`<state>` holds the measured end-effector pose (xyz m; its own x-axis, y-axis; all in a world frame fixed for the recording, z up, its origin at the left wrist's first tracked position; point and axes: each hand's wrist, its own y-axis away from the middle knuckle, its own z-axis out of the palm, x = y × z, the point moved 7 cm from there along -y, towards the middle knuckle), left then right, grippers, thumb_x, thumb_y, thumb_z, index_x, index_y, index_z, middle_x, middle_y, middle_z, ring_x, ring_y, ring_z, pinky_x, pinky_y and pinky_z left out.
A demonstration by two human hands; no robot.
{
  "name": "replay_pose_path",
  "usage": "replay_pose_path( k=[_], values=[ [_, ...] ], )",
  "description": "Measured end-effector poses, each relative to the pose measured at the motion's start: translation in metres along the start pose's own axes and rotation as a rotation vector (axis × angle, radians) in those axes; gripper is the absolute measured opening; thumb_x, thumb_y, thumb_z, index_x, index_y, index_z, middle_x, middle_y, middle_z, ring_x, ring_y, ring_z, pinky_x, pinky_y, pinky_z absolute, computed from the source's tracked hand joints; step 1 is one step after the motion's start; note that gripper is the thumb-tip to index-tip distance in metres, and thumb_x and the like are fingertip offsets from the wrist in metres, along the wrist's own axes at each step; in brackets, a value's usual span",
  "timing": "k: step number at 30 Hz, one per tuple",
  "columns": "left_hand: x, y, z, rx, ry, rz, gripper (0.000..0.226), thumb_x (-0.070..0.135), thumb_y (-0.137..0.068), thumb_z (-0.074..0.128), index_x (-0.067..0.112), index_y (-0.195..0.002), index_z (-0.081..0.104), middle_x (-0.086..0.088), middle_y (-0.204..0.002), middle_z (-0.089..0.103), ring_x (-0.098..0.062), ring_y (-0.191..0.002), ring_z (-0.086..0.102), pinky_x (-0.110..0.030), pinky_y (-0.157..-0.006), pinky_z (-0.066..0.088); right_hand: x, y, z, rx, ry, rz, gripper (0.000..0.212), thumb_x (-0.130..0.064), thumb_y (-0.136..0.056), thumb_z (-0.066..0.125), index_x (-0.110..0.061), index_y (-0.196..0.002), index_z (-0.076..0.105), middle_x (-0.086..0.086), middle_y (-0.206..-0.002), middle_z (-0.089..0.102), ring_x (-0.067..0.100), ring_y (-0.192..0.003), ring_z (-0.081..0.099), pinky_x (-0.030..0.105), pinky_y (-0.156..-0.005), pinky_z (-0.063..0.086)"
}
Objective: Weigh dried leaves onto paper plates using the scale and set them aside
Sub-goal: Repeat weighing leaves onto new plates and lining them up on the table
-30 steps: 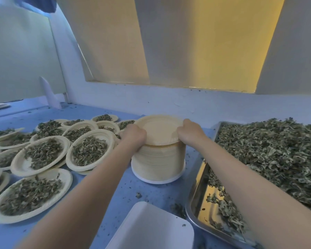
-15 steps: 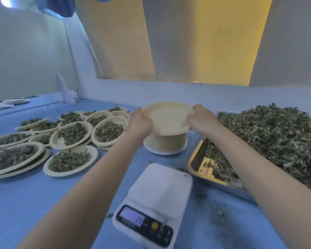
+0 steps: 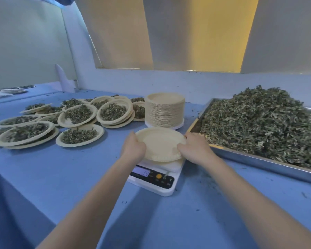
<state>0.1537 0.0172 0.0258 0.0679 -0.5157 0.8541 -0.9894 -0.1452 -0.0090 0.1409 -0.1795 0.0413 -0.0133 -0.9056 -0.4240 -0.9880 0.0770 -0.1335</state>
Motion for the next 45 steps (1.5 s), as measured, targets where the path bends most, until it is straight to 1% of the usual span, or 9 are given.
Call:
replay_pose_path(
  k=[3,6,9,15,19,24,33,40,45],
  values=[
    [-0.008,0.000,0.002,-0.021,0.008,-0.035,0.057,0.009,-0.090,0.042,0.011,-0.145,0.024,-0.009,-0.143,0.038,-0.027,-0.123,0.041,-0.033,-0.089,0.037,0.001,-0.002,0.003,-0.004,0.082,-0.016,0.037,-0.037,-0.084,0.050,-0.007,-0.105,0.054,0.014,-0.116,0.053,0.033,-0.112,0.047,0.037,-0.089,0.040],
    [-0.011,-0.001,0.002,-0.058,0.077,-0.072,0.073,0.021,-0.089,0.051,0.018,-0.151,0.012,-0.004,-0.151,0.031,-0.028,-0.134,0.034,-0.041,-0.106,0.033,0.002,-0.003,0.004,-0.019,0.042,-0.005,0.059,-0.044,-0.086,0.050,-0.007,-0.132,0.045,0.013,-0.133,0.047,0.032,-0.123,0.042,0.039,-0.099,0.038],
    [-0.011,-0.004,0.000,-0.070,0.141,-0.075,0.079,0.031,-0.088,0.055,0.022,-0.152,0.009,-0.003,-0.153,0.028,-0.028,-0.137,0.031,-0.045,-0.109,0.031,-0.002,-0.005,0.002,-0.010,-0.005,-0.021,0.059,-0.045,-0.089,0.049,-0.008,-0.135,0.043,0.012,-0.136,0.046,0.031,-0.125,0.042,0.039,-0.099,0.039],
    [-0.010,-0.016,-0.017,-0.008,0.198,-0.056,0.075,0.039,-0.089,0.054,0.023,-0.151,0.014,-0.001,-0.156,0.022,-0.026,-0.140,0.025,-0.040,-0.103,0.029,-0.006,-0.009,-0.004,0.040,-0.116,-0.061,0.060,-0.046,-0.093,0.046,-0.014,-0.142,0.038,0.009,-0.143,0.043,0.028,-0.131,0.040,0.042,-0.104,0.036],
    [-0.003,-0.022,-0.019,-0.004,0.184,-0.020,0.071,0.038,-0.087,0.055,0.022,-0.149,0.025,0.001,-0.154,0.027,-0.024,-0.139,0.028,-0.038,-0.102,0.028,-0.008,-0.013,-0.007,0.066,-0.147,-0.089,0.057,-0.046,-0.094,0.045,-0.014,-0.141,0.040,0.005,-0.143,0.044,0.025,-0.130,0.042,0.038,-0.103,0.037],
    [0.010,-0.025,-0.014,-0.023,0.158,0.052,0.067,0.037,-0.085,0.058,0.020,-0.146,0.033,0.001,-0.150,0.034,-0.022,-0.135,0.034,-0.033,-0.094,0.030,-0.008,-0.018,-0.009,0.081,-0.199,-0.110,0.052,-0.045,-0.093,0.047,-0.018,-0.137,0.046,0.001,-0.139,0.049,0.020,-0.122,0.047,0.029,-0.086,0.034],
    [0.018,-0.021,-0.013,-0.011,0.135,0.118,0.064,0.030,-0.084,0.061,0.021,-0.143,0.037,0.001,-0.147,0.039,-0.021,-0.131,0.039,-0.032,-0.092,0.032,-0.007,-0.021,-0.007,0.066,-0.203,-0.138,0.048,-0.045,-0.092,0.049,-0.021,-0.134,0.050,-0.002,-0.136,0.050,0.017,-0.120,0.047,0.026,-0.083,0.033],
    [0.062,-0.008,-0.003,0.051,-0.015,0.294,0.053,0.031,-0.084,0.057,0.026,-0.136,0.046,0.006,-0.140,0.047,-0.015,-0.128,0.042,-0.027,-0.089,0.031,-0.003,-0.025,-0.019,0.068,-0.179,-0.161,0.046,-0.044,-0.092,0.050,-0.020,-0.132,0.052,0.000,-0.130,0.055,0.018,-0.117,0.050,0.024,-0.080,0.033],
    [0.122,0.005,0.077,-0.167,-0.119,0.409,0.046,0.028,-0.086,0.057,0.023,-0.131,0.051,0.003,-0.134,0.054,-0.016,-0.124,0.047,-0.023,-0.088,0.032,0.043,-0.025,-0.053,0.148,-0.110,-0.066,0.040,-0.042,-0.089,0.055,-0.021,-0.123,0.058,0.003,-0.118,0.064,0.021,-0.109,0.056,0.024,-0.075,0.034]
  ],
)
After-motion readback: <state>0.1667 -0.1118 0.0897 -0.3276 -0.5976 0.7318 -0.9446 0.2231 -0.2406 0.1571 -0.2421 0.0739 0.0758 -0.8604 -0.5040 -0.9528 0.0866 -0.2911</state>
